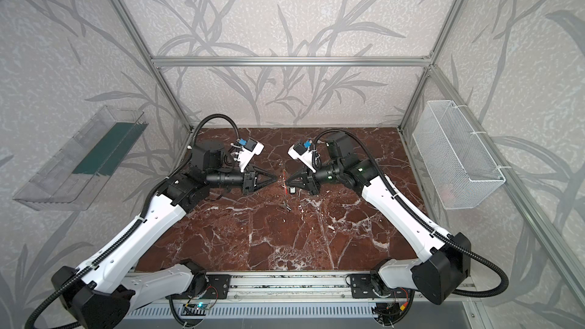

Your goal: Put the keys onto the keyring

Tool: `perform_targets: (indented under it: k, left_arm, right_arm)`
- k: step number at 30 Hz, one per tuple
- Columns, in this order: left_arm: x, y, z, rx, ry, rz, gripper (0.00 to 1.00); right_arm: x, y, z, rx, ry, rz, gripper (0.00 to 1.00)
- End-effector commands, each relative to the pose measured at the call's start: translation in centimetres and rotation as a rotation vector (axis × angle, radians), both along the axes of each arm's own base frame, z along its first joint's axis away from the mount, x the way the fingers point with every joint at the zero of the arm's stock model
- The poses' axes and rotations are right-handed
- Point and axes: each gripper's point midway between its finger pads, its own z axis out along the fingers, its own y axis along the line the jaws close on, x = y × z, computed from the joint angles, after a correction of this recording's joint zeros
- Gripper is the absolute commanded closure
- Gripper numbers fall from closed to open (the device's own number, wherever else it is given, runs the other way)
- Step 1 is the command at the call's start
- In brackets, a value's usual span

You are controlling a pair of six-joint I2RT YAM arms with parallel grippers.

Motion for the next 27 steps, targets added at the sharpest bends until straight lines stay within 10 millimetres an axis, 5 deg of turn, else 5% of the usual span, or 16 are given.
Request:
perform_targets:
  k: [1, 27]
  left_arm:
    - [-0.2, -0.4, 1.3, -0.026, -0.037, -0.038, 0.84]
    - [-1.4, -2.3, 0.3, -0.008, -0.017, -0.108, 0.89]
  right_arm:
    - [-0.2, 0.2, 1.5, 0.023, -0.032, 0.022, 1.00]
    - [-0.4, 0.6, 1.7, 0.045, -0.020, 0.036, 1.00]
